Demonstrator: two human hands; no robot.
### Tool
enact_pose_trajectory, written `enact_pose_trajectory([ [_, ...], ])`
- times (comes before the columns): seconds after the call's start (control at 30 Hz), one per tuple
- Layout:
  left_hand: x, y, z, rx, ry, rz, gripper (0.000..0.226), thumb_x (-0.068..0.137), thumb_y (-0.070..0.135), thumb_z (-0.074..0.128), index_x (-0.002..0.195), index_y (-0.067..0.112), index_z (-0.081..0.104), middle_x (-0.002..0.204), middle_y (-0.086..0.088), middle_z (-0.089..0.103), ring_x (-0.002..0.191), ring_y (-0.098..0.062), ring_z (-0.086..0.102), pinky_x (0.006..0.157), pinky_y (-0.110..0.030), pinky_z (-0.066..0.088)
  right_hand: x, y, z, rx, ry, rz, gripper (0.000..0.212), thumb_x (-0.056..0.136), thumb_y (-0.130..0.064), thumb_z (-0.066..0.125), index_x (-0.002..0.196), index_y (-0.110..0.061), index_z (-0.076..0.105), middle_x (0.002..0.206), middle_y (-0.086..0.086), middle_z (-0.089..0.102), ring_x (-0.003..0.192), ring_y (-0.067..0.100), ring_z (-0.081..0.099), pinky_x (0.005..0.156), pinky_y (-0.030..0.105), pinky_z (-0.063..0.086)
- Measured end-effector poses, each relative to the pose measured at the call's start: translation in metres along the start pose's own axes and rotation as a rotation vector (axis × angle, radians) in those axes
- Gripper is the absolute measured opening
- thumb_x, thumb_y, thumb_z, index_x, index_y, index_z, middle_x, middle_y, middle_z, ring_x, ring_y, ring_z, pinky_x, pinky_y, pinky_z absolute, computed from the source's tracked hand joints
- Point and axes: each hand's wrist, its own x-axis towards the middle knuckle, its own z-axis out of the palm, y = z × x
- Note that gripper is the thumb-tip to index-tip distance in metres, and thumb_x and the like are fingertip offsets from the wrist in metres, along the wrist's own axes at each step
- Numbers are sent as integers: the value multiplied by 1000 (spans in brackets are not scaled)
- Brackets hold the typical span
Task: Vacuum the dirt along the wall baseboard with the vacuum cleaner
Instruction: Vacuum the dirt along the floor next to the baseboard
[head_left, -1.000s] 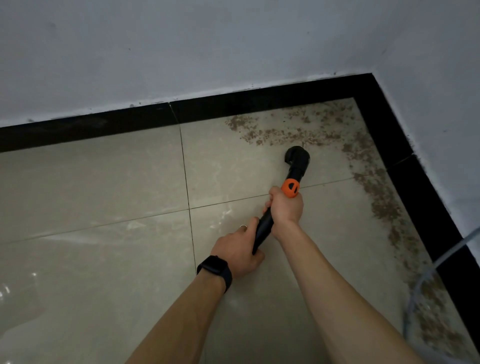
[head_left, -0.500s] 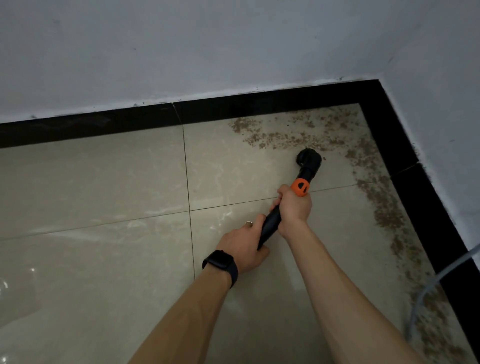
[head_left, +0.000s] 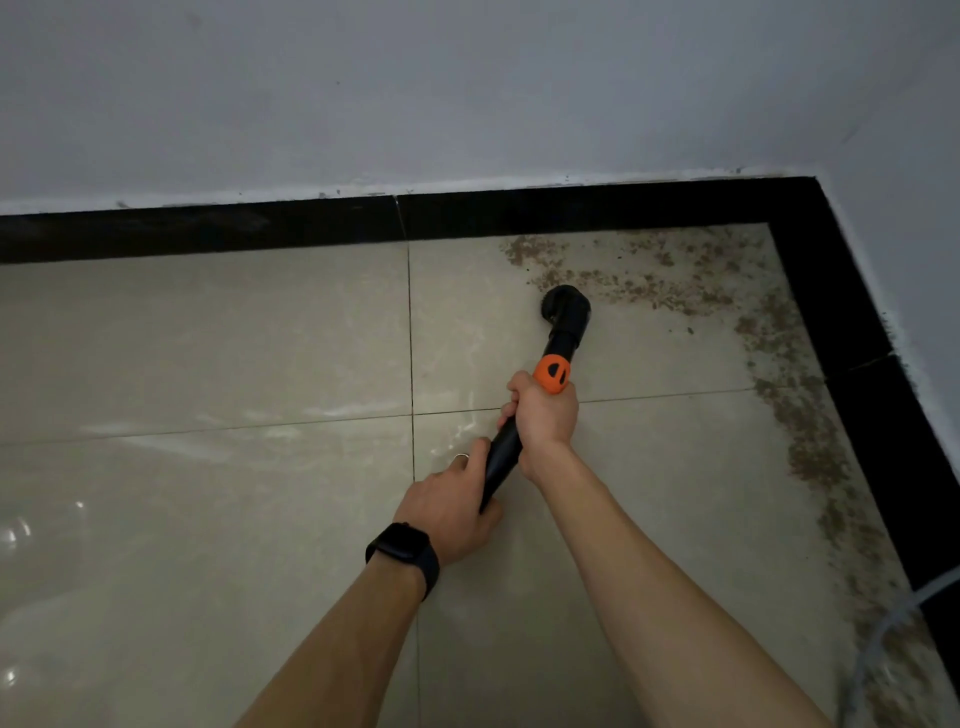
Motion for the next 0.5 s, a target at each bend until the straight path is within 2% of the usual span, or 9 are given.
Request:
enact_pose_trajectory([
  [0.2, 5, -2, 2, -13, 44, -27, 53, 89, 36, 52, 132, 26, 22, 108, -2, 61, 73, -26, 63, 60, -38, 54, 6, -3, 10, -16, -90, 3, 17, 80, 0, 62, 84, -12, 51, 51, -3, 51, 39, 12, 46, 42, 26, 43],
  [0.33, 12, -4, 1, -36, 45, -31, 52, 88, 34, 53, 130, 26, 22, 108, -3, 60, 67, -24, 56, 55, -33, 45, 13, -4, 16, -44, -103, -11, 16, 79, -1, 63, 83, -11, 51, 50, -3, 51, 40, 12, 46, 43, 26, 44],
  [0.5, 25, -8, -2, -66, 52, -53, 56, 88, 33, 54, 132, 26, 21, 109, -5, 59, 77, -30, 63, 57, -34, 46, 21, -11, 27, -73, -112, -31, 16, 80, -1, 62, 79, -12, 51, 49, -3, 50, 41, 13, 47, 43, 27, 44],
])
